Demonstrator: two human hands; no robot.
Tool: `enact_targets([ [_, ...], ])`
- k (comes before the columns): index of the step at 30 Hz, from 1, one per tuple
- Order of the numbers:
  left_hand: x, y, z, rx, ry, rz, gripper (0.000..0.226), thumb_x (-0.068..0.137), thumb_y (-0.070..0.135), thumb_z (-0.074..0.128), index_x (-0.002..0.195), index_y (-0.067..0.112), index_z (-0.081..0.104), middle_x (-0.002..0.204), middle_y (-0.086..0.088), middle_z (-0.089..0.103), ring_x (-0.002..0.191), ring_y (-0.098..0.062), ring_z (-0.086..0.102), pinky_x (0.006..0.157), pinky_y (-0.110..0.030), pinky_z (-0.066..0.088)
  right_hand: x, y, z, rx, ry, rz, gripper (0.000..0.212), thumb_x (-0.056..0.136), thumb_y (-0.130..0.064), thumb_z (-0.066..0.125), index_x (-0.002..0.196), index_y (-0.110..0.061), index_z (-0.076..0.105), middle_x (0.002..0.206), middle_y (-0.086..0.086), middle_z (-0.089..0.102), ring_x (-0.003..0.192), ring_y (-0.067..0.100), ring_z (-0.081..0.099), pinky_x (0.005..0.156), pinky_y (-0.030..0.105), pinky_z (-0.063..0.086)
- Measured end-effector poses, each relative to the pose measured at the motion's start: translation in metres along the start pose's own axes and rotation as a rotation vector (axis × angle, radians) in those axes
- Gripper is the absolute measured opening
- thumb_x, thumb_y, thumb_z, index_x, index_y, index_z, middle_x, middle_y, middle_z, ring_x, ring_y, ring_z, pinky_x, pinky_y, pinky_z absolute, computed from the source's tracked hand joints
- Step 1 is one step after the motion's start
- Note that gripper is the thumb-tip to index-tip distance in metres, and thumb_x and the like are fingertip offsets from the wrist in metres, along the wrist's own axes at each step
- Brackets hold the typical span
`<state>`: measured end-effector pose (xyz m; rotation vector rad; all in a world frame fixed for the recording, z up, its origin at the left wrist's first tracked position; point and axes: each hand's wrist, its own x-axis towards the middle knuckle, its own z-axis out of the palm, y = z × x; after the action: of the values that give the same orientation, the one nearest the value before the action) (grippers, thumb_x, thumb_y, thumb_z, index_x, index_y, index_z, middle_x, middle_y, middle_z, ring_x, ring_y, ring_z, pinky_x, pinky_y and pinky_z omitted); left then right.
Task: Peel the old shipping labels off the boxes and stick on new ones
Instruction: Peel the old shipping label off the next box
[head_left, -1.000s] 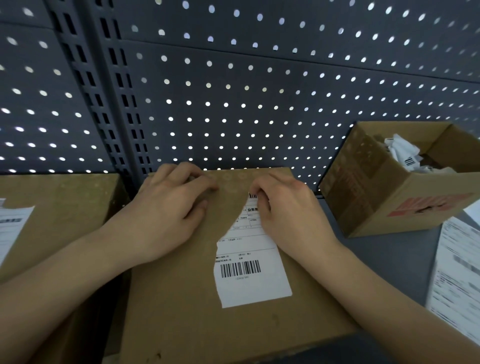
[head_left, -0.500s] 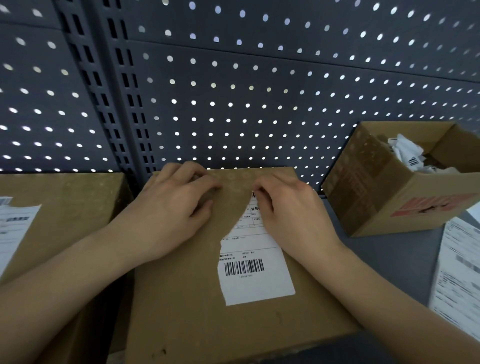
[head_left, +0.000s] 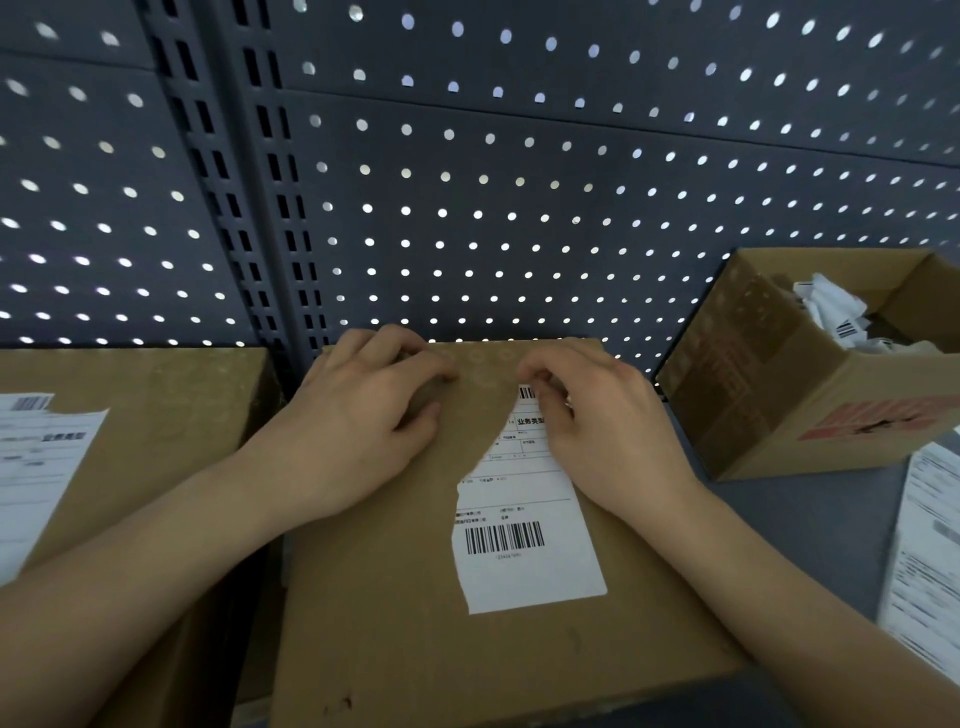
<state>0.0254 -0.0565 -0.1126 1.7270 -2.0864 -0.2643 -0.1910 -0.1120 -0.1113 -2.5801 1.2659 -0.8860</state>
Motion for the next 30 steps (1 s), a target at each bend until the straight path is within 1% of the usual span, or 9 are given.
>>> enact_targets([
  [2, -0.0002, 0.0001, -0.0001, 0.006, -0.004, -0.001, 0.042, 0.091, 0.043, 0.039, 0.131, 0.038, 0.053, 0.126, 0.016, 0.044, 0.121, -0.012, 0.035, 0.108, -0.042, 0.035, -0.0018, -0.0006, -0.0008, 0.03, 0.004, 0.018, 0.019, 0.094, -0.009, 0.057, 0.098, -0.025, 0.065, 0.093, -0.02, 0.054, 0.083, 0.01, 0.059, 0.066, 0.038, 0.054],
  [4, -0.0002, 0.0006, -0.0008, 0.006, -0.006, -0.001, 0.047, 0.088, 0.046, 0.037, 0.131, 0.038, 0.053, 0.126, 0.016, 0.045, 0.121, -0.012, 0.035, 0.107, -0.042, 0.036, -0.0025, -0.0005, -0.0017, 0.015, 0.02, 0.036, 0.015, 0.094, -0.01, 0.058, 0.097, -0.023, 0.065, 0.095, -0.015, 0.057, 0.083, 0.009, 0.058, 0.065, 0.037, 0.054],
  [8, -0.0001, 0.001, -0.0012, 0.0, -0.006, -0.002, 0.055, 0.084, 0.052, 0.028, 0.13, 0.038, 0.053, 0.126, 0.015, 0.044, 0.12, -0.013, 0.036, 0.107, -0.042, 0.036, -0.0028, -0.003, -0.0019, -0.057, 0.015, 0.036, 0.009, 0.09, -0.014, 0.06, 0.094, -0.022, 0.064, 0.092, -0.012, 0.06, 0.077, 0.012, 0.058, 0.059, 0.039, 0.054],
  [13, -0.0005, 0.0015, -0.0007, -0.004, -0.007, -0.018, 0.046, 0.087, 0.044, 0.037, 0.13, 0.037, 0.053, 0.126, 0.014, 0.045, 0.12, -0.013, 0.036, 0.107, -0.043, 0.036, -0.0019, -0.0032, -0.0021, -0.063, 0.002, 0.025, 0.01, 0.088, -0.011, 0.061, 0.091, -0.02, 0.065, 0.089, -0.011, 0.059, 0.074, 0.013, 0.057, 0.059, 0.039, 0.054],
  [19, -0.0009, 0.0031, -0.0021, -0.009, -0.021, -0.027, 0.048, 0.087, 0.044, 0.036, 0.131, 0.037, 0.053, 0.127, 0.015, 0.044, 0.121, -0.013, 0.034, 0.109, -0.042, 0.034, 0.0007, -0.0011, -0.0001, -0.062, -0.009, 0.011, 0.02, 0.087, -0.002, 0.06, 0.094, -0.019, 0.067, 0.092, -0.009, 0.061, 0.079, 0.016, 0.06, 0.061, 0.041, 0.055],
  [23, -0.001, 0.004, -0.0026, -0.01, -0.012, -0.019, 0.047, 0.088, 0.043, 0.036, 0.131, 0.036, 0.053, 0.128, 0.014, 0.044, 0.121, -0.013, 0.034, 0.108, -0.043, 0.034, -0.0017, -0.0009, -0.0007, -0.008, 0.001, 0.022, 0.016, 0.091, -0.004, 0.058, 0.093, -0.017, 0.066, 0.092, -0.01, 0.059, 0.081, 0.013, 0.058, 0.064, 0.039, 0.054],
  [26, -0.0006, 0.0027, -0.0017, 0.006, -0.011, -0.012, 0.038, 0.096, 0.038, 0.042, 0.132, 0.037, 0.052, 0.129, 0.013, 0.043, 0.122, -0.014, 0.034, 0.109, -0.043, 0.033, -0.0009, -0.0004, -0.0027, -0.024, 0.004, 0.051, 0.01, 0.092, -0.008, 0.059, 0.095, -0.016, 0.065, 0.093, -0.006, 0.061, 0.081, 0.014, 0.059, 0.067, 0.039, 0.054],
  [28, -0.0005, 0.0023, -0.0009, 0.004, -0.007, -0.006, 0.037, 0.096, 0.034, 0.048, 0.133, 0.036, 0.052, 0.13, 0.013, 0.043, 0.123, -0.014, 0.033, 0.11, -0.043, 0.032, -0.0004, -0.0024, -0.0037, -0.063, -0.002, 0.049, 0.008, 0.092, -0.008, 0.059, 0.095, -0.015, 0.063, 0.09, -0.002, 0.062, 0.077, 0.019, 0.06, 0.064, 0.041, 0.054],
  [30, -0.0001, 0.0023, -0.0006, 0.008, 0.002, -0.003, 0.037, 0.096, 0.032, 0.049, 0.132, 0.036, 0.052, 0.13, 0.013, 0.043, 0.122, -0.014, 0.034, 0.11, -0.042, 0.032, -0.0001, -0.0059, -0.0031, -0.153, -0.016, 0.046, 0.009, 0.09, -0.007, 0.06, 0.094, -0.015, 0.061, 0.088, 0.0, 0.062, 0.072, 0.023, 0.06, 0.057, 0.038, 0.052],
])
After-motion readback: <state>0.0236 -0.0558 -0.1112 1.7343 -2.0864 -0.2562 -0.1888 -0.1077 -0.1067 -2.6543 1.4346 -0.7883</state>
